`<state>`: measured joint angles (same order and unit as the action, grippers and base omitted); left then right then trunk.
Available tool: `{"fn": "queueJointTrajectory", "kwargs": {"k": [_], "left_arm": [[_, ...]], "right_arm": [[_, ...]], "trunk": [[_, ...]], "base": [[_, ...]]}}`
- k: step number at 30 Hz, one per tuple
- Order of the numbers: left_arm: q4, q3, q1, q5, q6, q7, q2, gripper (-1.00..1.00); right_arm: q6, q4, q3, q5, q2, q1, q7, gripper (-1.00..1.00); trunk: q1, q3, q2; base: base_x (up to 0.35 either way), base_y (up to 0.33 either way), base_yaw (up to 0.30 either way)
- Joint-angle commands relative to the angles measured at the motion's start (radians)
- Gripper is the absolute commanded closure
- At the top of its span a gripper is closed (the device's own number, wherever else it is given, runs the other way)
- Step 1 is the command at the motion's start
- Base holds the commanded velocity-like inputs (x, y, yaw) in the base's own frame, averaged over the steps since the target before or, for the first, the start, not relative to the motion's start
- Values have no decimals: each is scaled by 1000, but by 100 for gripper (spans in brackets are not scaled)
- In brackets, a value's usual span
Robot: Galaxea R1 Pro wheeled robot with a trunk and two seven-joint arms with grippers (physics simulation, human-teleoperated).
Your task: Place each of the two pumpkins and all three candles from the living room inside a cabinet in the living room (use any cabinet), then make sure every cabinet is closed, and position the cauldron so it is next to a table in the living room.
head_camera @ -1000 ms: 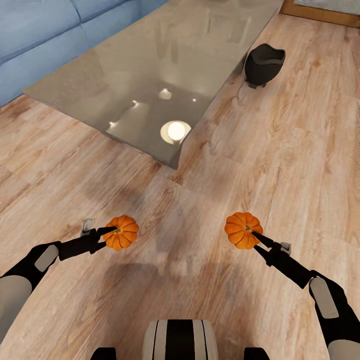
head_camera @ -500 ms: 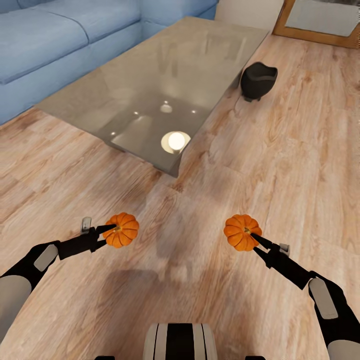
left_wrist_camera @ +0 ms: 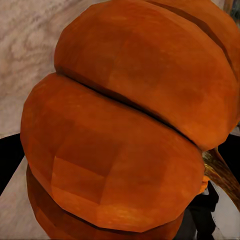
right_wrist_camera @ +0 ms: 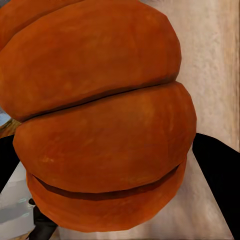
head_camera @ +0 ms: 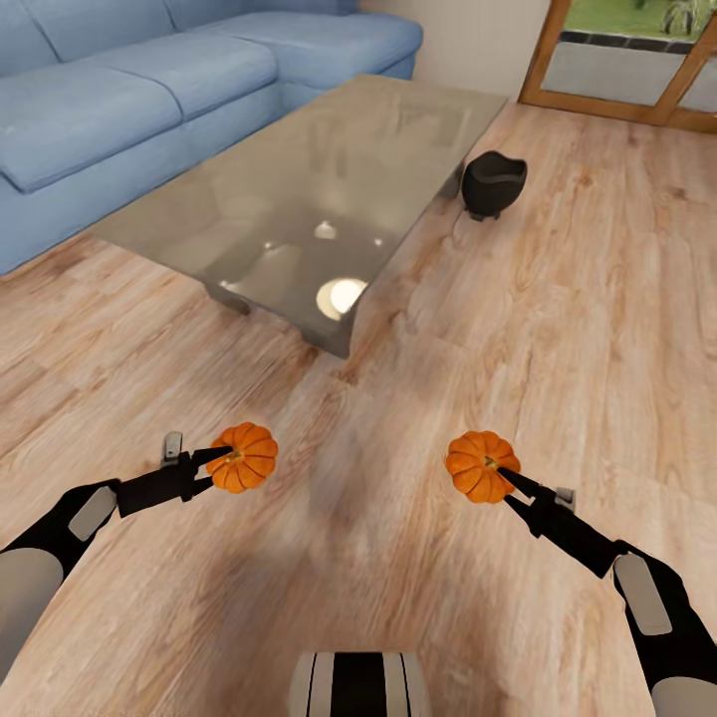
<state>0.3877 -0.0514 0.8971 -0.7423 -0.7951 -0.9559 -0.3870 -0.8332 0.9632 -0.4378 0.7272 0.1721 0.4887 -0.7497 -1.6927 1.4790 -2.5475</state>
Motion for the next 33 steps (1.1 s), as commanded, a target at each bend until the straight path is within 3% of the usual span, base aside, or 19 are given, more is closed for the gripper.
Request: {"fn": "queueJointTrajectory", "kwargs": {"k": [1,14,33], "left_arm": [[0,-5,0,-7,-4,-1,-1,100],[1,-5,0,-8,-4,-3,-2,100],[29,-4,-1,-8,-4,-4,-2,100]], "right_arm": [[-6,-1,-3,1,0,1,-1,100],[-6,-4,-7,1,0,1,1,100],[-6,-5,-10,1,0,1,1,100]], "trunk": [[1,-4,0],[7,-64,3],[16,-152,7]], "base": [[-310,0,-216],[-308,29,-260],[-24,2,-269]]}}
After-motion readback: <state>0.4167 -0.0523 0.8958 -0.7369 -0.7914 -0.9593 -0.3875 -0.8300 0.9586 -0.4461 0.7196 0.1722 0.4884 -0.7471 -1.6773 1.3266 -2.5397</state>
